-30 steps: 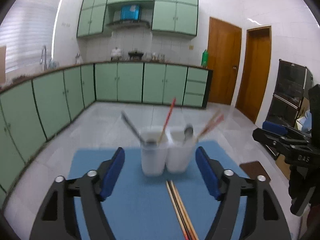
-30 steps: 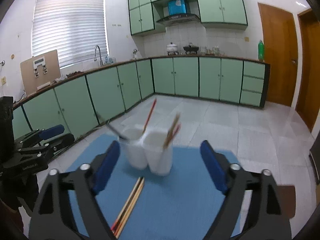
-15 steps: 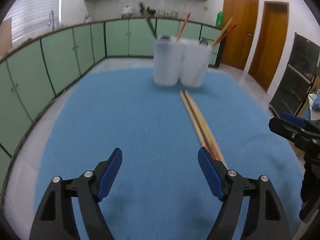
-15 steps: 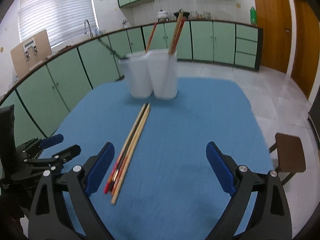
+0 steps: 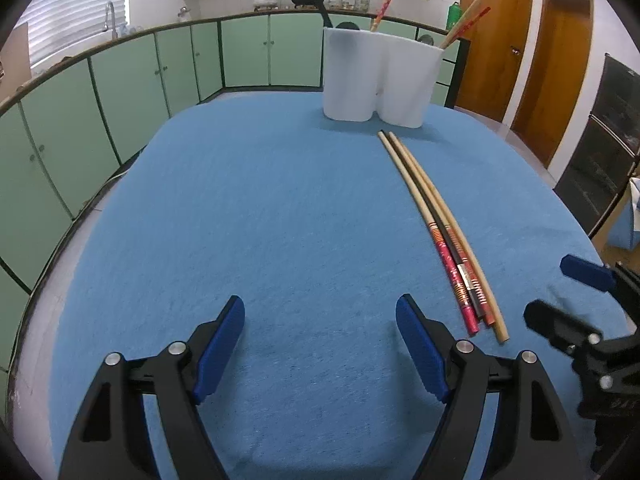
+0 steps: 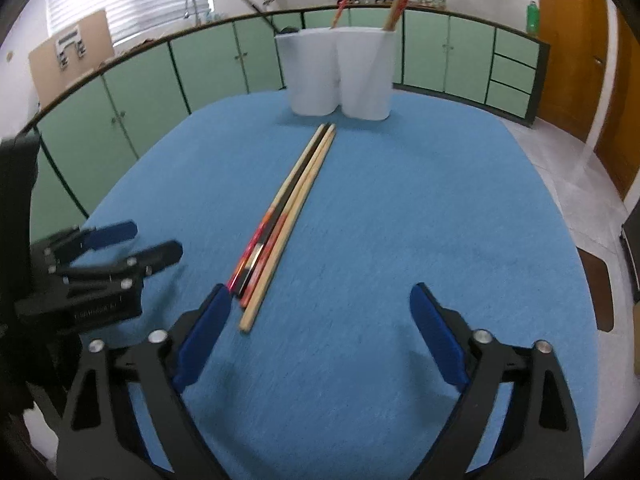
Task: Organize utensils
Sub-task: 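Move both open tools back down to the chopsticks on the table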
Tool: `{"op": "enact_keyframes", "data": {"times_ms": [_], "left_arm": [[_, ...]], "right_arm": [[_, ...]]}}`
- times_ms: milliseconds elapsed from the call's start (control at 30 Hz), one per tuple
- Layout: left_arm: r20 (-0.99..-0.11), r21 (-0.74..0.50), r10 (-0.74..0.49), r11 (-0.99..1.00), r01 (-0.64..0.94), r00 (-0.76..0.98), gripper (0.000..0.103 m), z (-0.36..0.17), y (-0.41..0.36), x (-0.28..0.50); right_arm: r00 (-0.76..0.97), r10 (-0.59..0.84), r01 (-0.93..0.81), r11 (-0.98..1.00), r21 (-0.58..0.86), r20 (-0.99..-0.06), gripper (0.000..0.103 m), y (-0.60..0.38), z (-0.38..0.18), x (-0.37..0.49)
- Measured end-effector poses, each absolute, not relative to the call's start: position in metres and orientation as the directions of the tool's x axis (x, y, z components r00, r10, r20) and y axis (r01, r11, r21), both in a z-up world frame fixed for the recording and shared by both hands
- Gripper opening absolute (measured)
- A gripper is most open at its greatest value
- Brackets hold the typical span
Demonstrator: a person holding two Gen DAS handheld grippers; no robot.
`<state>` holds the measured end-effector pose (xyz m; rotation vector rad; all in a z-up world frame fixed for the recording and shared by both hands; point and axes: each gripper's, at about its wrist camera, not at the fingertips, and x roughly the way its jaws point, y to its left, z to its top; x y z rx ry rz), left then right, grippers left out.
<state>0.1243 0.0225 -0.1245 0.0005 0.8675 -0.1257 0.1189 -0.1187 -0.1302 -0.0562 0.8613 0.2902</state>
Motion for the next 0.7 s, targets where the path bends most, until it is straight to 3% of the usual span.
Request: {"op": "enact_keyframes", "data": {"times_ms": [333,567,700], "left_arm": [[-0.766,-0.036,-0.1,0.993,0.113,0.635,0.077,-0.126,0.021,0.123],[-0.766,-0.038,-0.102,0.993,0.113,0.635,0.077,-0.125,0.02,0.123],[-0.765,-0.042,-0.11,0.992,0.122,0.634,0.077,-0.125,0.017,0.121]], "right_arm": [[0.575,0.188,-0.317,0.948,-0.005,-0.796,0.074,-0.104,-0.146,0.113],[0.602,0.116,-0.229,0.973,-0.032,-0.79,0.072,-0.127,-0.142,0.117],[0.593,0.175,-0.236,0.971,0.038,-0.786,0.061,-0.131,-0.142,0.115]]}}
